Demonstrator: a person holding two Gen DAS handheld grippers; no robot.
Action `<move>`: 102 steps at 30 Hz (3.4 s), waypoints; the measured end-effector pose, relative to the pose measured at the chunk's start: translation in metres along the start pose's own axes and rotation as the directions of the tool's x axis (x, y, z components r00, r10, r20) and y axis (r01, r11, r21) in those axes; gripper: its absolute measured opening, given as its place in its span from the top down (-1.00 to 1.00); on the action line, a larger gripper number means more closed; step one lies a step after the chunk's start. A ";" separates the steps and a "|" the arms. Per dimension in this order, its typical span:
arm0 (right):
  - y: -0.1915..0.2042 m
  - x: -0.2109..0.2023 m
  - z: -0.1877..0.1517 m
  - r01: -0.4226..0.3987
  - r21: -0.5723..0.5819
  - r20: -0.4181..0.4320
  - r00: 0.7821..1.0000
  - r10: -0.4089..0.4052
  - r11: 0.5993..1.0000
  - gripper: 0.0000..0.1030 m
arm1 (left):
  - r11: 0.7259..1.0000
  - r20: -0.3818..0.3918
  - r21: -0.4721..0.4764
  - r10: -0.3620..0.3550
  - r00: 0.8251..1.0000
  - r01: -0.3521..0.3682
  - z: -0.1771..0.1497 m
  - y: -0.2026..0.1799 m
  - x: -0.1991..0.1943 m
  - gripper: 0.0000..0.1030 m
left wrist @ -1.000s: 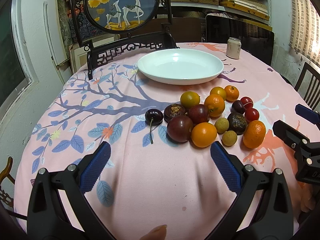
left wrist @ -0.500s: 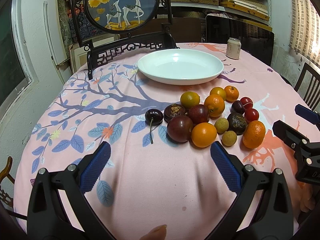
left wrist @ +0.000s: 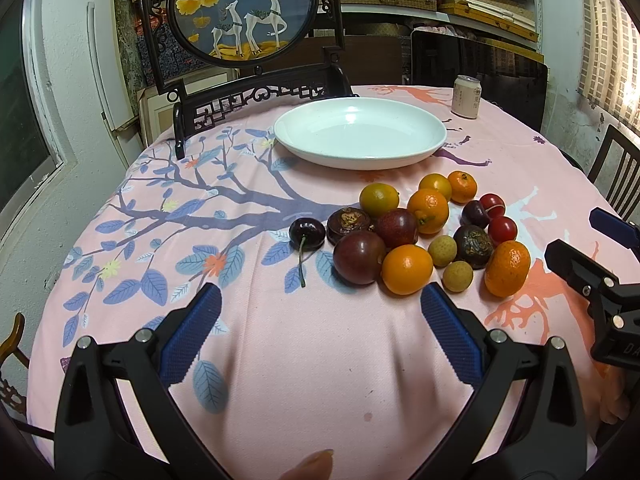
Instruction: Organize fruits
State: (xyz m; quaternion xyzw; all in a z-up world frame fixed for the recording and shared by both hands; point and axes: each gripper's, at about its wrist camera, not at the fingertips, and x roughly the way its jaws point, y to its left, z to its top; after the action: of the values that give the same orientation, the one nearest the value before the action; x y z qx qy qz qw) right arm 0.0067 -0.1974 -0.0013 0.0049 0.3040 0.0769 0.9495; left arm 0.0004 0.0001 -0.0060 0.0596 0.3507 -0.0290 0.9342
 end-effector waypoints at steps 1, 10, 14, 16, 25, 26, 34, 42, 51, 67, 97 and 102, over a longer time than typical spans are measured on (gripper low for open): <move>0.000 0.000 0.000 0.001 0.000 0.000 1.000 -0.001 1.000 -0.97 | 1.000 0.000 0.000 0.001 1.000 -0.001 0.000 0.000 0.000 -0.96; 0.000 0.000 0.000 -0.003 0.000 -0.001 1.000 0.003 1.000 -0.97 | 1.000 -0.003 0.001 -0.001 1.000 0.001 -0.001 -0.002 0.001 -0.96; -0.001 0.005 -0.001 -0.041 0.005 -0.034 0.999 0.041 0.999 -0.97 | 1.000 -0.021 0.007 -0.008 1.000 0.008 -0.002 -0.004 0.004 -0.96; -0.003 0.012 -0.001 -0.047 0.017 -0.082 0.995 0.048 0.999 -0.97 | 0.999 -0.062 0.013 -0.031 0.998 0.032 -0.004 -0.004 0.011 -0.96; -0.017 0.031 -0.016 -0.075 0.058 -0.229 0.970 0.086 0.996 -0.97 | 0.997 -0.252 0.068 -0.020 0.967 0.038 -0.017 -0.003 0.049 -0.96; -0.018 0.033 -0.019 -0.078 0.059 -0.245 0.965 0.090 0.995 -0.97 | 0.997 -0.245 0.058 -0.026 0.969 0.041 -0.018 -0.001 0.047 -0.96; -0.020 0.045 -0.027 -0.104 0.065 -0.310 0.943 0.119 0.992 -0.97 | 0.994 -0.244 0.037 -0.091 0.965 0.104 -0.026 0.005 0.043 -0.96; -0.010 0.047 -0.009 -0.206 0.086 -0.272 0.937 0.222 0.975 -0.62 | 0.977 -0.165 0.082 -0.184 0.969 0.199 0.001 -0.004 0.041 -0.92; -0.009 0.061 -0.005 -0.267 0.132 -0.301 0.907 0.295 0.955 -0.10 | 0.944 -0.144 0.153 -0.272 0.951 0.293 0.018 0.000 0.054 -0.40; -0.020 0.066 -0.008 -0.316 0.224 -0.296 0.879 0.373 0.922 0.10 | 0.850 -0.195 0.159 -0.471 0.860 0.502 0.022 0.014 0.068 -0.03; -0.030 0.056 -0.011 -0.312 0.247 -0.261 0.890 0.373 0.917 0.10 | 0.914 -0.182 0.158 -0.346 0.920 0.375 0.023 -0.003 0.079 0.25; -0.039 0.041 0.006 -0.345 0.254 -0.177 0.902 0.395 0.903 0.10 | 0.926 -0.091 0.118 -0.349 0.933 0.358 0.043 0.010 0.057 0.25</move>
State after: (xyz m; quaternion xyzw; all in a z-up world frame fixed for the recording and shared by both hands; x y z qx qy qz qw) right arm 0.0482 -0.2298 -0.0223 0.1576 0.4093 0.2231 0.8705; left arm 0.0724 0.0038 -0.0109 0.0582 0.3847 -0.2178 0.8951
